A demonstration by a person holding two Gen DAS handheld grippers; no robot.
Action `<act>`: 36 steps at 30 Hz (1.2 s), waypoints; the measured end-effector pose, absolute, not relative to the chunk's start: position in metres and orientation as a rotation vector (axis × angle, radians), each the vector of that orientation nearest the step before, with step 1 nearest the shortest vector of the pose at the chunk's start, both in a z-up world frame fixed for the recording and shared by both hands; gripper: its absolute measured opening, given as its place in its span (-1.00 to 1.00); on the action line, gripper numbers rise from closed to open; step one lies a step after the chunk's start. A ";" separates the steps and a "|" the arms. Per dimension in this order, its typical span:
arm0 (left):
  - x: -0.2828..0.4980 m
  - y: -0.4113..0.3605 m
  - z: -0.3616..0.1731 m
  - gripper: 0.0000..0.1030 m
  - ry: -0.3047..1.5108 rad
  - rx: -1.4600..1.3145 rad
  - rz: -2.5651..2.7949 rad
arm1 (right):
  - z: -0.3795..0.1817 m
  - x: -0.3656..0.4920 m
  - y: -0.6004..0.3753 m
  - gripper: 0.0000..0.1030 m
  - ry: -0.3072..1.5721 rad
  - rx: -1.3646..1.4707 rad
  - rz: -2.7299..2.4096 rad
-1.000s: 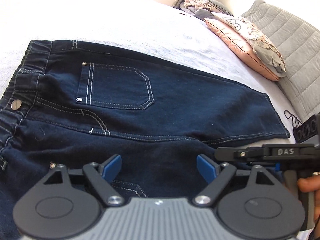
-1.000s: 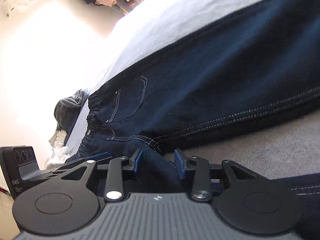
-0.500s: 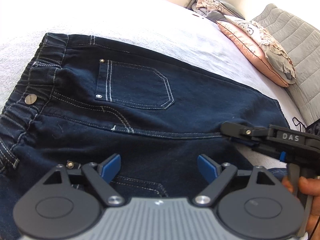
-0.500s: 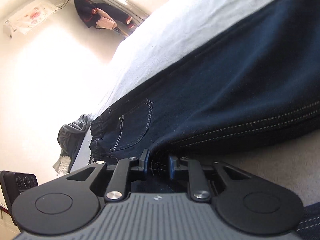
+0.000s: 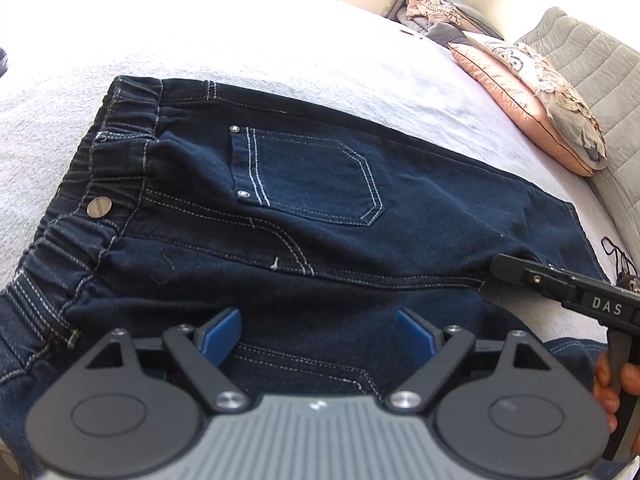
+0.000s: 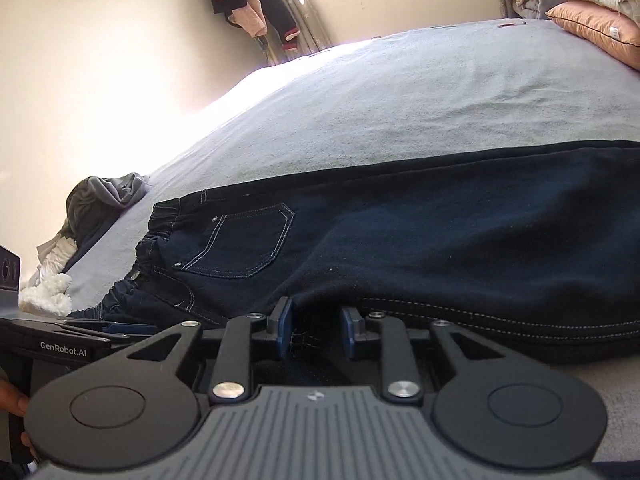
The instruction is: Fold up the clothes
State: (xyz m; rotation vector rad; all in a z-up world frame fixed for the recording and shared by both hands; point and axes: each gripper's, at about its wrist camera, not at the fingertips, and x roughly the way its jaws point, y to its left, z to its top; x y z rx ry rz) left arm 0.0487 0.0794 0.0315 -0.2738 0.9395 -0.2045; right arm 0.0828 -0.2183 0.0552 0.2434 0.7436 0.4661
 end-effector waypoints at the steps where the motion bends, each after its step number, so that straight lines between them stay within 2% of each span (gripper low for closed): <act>1: 0.048 0.079 0.033 0.72 0.934 -0.274 -0.204 | 0.060 0.080 -0.221 -0.47 0.758 0.214 0.460; 6: 0.043 0.067 0.039 0.73 0.899 -0.251 -0.243 | 0.070 0.058 -0.230 -0.39 0.772 0.098 0.446; 8: 0.041 0.052 0.038 0.74 0.903 -0.210 -0.288 | 0.060 0.057 -0.230 -0.41 0.847 0.134 0.486; 13: 0.038 0.026 0.026 0.75 0.927 -0.056 -0.293 | 0.039 0.053 -0.211 -0.41 0.907 -0.061 0.471; 15: 0.039 0.030 0.027 0.75 0.929 -0.069 -0.288 | 0.048 0.047 -0.215 -0.12 0.877 -0.133 0.425; 19: 0.039 0.034 0.028 0.75 0.931 -0.080 -0.287 | 0.047 0.040 -0.242 -0.05 0.909 -0.123 0.412; 20: 0.039 0.035 0.028 0.75 0.931 -0.079 -0.289 | 0.048 0.038 -0.248 0.03 0.910 -0.115 0.407; 24: 0.039 0.042 0.028 0.77 0.931 -0.085 -0.273 | 0.054 0.030 -0.275 0.02 0.917 -0.076 0.368; 25: 0.039 0.046 0.028 0.77 0.931 -0.087 -0.262 | 0.050 0.028 -0.284 -0.09 0.935 -0.124 0.299; 27: 0.040 0.056 0.029 0.77 0.931 -0.105 -0.244 | 0.045 0.024 -0.306 0.03 0.954 -0.146 0.216; 29: 0.039 0.068 0.033 0.77 0.926 -0.141 -0.234 | 0.048 0.018 -0.332 0.01 0.952 -0.088 0.186; 30: 0.038 0.074 0.036 0.77 0.919 -0.166 -0.229 | 0.052 0.013 -0.338 -0.08 0.930 -0.116 0.142; 32: 0.035 0.085 0.041 0.77 0.908 -0.209 -0.222 | 0.060 0.002 -0.350 -0.12 0.885 -0.179 0.052; 36: 0.027 0.092 0.045 0.84 0.902 -0.241 -0.240 | 0.079 -0.023 -0.371 -0.18 0.757 -0.022 0.170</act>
